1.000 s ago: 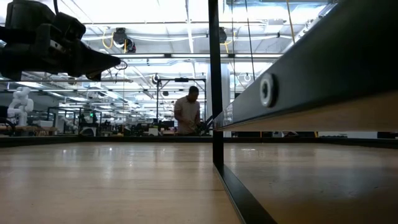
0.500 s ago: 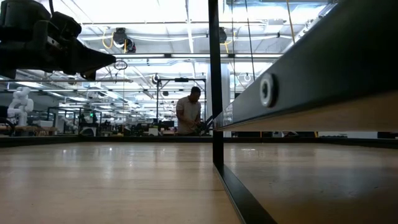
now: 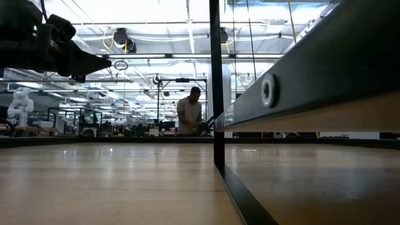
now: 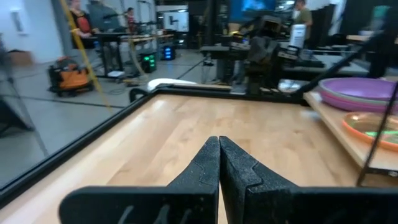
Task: Place and stack plates onto a shelf
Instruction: Return to Home Position
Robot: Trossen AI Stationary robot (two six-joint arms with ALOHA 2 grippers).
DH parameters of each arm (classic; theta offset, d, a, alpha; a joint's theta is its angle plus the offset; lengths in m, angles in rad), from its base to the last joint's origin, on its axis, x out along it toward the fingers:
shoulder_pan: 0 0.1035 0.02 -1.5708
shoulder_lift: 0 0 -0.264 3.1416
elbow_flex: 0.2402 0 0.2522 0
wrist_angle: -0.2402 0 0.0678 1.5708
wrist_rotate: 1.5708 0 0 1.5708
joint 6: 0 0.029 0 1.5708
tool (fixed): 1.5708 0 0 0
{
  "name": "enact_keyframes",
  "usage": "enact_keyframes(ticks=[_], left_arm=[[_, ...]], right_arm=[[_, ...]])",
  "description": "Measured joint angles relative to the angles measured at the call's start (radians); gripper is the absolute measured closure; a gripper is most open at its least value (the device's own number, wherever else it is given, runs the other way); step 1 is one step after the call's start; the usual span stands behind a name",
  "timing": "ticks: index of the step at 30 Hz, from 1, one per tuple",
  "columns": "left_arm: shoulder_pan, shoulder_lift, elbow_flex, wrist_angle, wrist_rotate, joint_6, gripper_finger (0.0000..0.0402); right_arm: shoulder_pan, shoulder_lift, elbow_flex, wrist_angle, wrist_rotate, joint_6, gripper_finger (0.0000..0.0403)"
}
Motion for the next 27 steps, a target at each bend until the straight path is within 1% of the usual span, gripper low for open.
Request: enact_keyframes(ticks=[3,8,15,18,22,27], left_arm=[[-0.007,-0.037,0.000,-0.043,-0.036,-0.006,0.0401],[-0.031,-0.076,0.000,-0.130,-0.051,-0.024,0.0401],[-0.063,-0.136,0.000,-0.157,-0.098,-0.002,0.0401],[-0.065,-0.171,0.000,-0.193,-0.100,0.006,0.0401],[-0.076,-0.226,0.001,-0.243,-0.099,-0.020,0.0401],[-0.102,-0.285,0.001,-0.246,-0.100,-0.009,0.0401]], right_arm=[[0.000,0.000,0.000,0.000,0.000,0.000,0.0403],[0.000,0.000,0.000,0.001,0.000,0.000,0.0403],[0.000,0.000,0.000,0.001,0.001,0.000,0.0403],[0.000,0.000,0.000,0.002,0.001,0.000,0.0403],[0.000,0.000,0.000,0.002,0.001,0.000,0.0403],[0.000,0.000,0.000,0.002,0.001,0.000,0.0403]])
